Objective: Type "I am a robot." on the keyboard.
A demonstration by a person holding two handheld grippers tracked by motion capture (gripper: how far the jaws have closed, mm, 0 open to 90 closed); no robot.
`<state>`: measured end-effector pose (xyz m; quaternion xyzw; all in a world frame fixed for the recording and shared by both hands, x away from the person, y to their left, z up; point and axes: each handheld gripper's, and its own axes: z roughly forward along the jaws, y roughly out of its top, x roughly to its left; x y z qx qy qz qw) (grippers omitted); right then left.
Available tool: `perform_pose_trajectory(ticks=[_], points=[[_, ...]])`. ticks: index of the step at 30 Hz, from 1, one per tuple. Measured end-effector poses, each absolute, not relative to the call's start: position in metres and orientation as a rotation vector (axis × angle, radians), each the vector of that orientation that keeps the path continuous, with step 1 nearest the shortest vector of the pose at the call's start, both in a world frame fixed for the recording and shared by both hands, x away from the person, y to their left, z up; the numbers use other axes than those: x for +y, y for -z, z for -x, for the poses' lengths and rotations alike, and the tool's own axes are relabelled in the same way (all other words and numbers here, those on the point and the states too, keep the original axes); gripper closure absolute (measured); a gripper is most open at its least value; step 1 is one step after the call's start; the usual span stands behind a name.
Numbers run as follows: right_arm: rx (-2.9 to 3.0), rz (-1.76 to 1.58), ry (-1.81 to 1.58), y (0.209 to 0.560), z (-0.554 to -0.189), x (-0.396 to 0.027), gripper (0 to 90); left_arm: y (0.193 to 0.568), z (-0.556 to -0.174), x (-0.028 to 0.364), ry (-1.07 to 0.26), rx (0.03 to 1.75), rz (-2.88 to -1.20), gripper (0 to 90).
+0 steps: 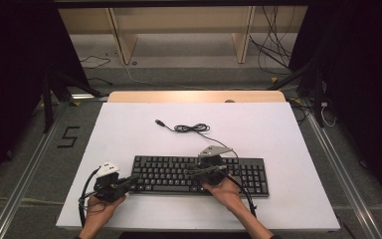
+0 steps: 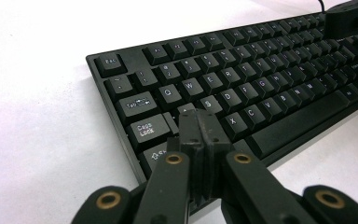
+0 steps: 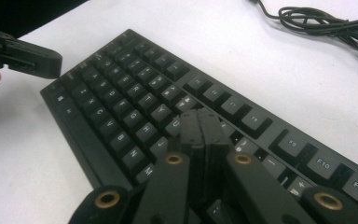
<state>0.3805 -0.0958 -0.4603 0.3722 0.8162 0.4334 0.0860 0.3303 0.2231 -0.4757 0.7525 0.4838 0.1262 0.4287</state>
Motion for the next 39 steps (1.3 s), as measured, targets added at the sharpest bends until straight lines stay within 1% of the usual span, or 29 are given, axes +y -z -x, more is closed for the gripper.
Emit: perform_pose_trajectory(ticks=[10,39], points=[[2.446,-1.113,-1.246,0.468,-0.388,-0.084,90.0,0.478,-0.333,0.224,-0.314,1.223,-1.896,88.9],[2.481,-1.125,-1.186,0.477,-0.394,-0.074,90.0,0.482,-0.338,0.223,-0.3,1.252,-1.915,88.9]])
